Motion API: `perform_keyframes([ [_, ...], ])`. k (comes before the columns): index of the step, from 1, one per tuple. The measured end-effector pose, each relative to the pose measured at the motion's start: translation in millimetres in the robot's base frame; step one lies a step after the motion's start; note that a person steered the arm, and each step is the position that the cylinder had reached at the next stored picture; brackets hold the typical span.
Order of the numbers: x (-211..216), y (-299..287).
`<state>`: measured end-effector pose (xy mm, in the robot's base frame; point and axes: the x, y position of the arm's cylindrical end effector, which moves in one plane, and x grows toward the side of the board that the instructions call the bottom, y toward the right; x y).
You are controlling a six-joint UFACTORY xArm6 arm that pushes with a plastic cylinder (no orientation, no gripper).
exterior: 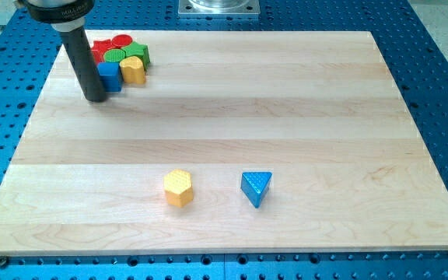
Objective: Push the blue triangle into the yellow hexagon
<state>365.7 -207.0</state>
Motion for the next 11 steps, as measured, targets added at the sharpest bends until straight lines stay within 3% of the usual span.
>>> perform_keyframes([
  [3,7.3,30.6],
  [4,40.2,110.1],
  [6,129.6,340.4],
  [7,168.4,380.0],
  [10,185.5,253.4],
  [11,205.3,249.7],
])
